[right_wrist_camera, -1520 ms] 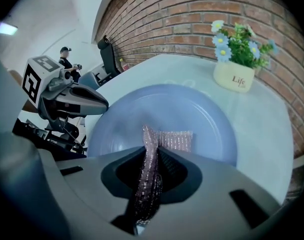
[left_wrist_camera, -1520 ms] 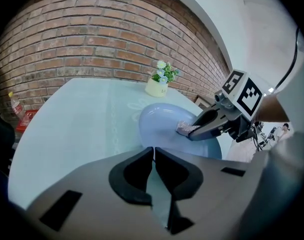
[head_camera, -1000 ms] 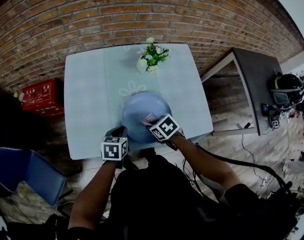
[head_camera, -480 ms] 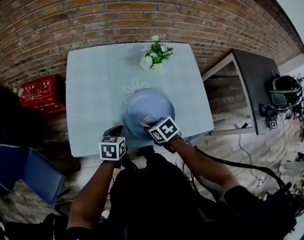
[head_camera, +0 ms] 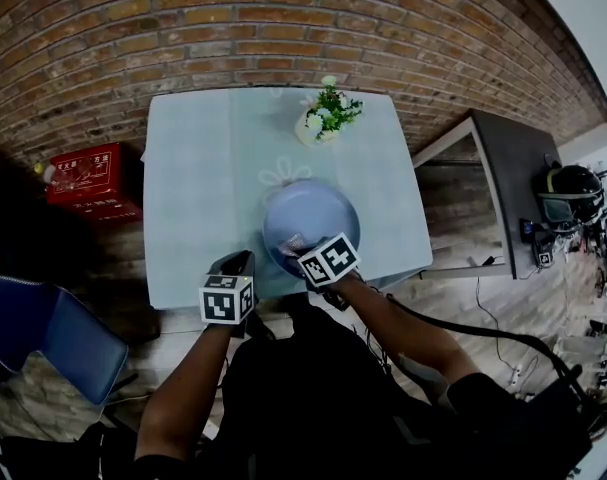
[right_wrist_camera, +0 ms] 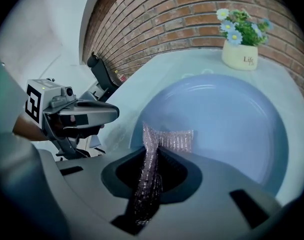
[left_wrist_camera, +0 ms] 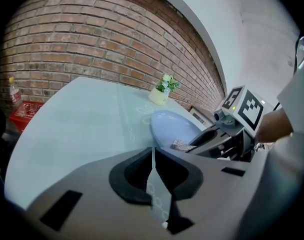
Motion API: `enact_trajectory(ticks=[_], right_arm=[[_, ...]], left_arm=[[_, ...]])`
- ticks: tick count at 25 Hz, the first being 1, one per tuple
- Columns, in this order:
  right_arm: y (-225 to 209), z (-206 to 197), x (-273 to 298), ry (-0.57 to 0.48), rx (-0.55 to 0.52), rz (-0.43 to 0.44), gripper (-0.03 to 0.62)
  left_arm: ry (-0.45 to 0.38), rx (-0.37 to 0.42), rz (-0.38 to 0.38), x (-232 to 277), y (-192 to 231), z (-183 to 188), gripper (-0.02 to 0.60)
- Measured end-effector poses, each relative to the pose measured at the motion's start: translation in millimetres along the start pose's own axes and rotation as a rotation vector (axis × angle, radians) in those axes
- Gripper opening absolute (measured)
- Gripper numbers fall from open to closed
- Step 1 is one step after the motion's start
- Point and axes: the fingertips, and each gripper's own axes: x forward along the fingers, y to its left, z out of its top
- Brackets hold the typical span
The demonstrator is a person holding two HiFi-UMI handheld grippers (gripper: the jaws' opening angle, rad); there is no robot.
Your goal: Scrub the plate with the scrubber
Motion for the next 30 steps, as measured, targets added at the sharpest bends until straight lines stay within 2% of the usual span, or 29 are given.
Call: enact_trajectory(ticks=[4,13,22,30], right_arm=[[10,7,6,-0.023,0.008,0.035,0.069],[16,26,-8,-0.138,-0.007,0.119,0.069],[-12,43,-68,-0.294,0.023,0.177,0.069],[-37,68,-146,-0.457,-0.069,0.15,0.069]], left_arm=[[-0.009,-0.004,-0.018,-4,3,0,0.026],[-0.047,0.0,-0.006,-9,1,16,0.026],[-0.103,0.072,-0.006,3,-41,49,0.026],[-0.212,0.09,0.003,-3,-78,91,0.012]])
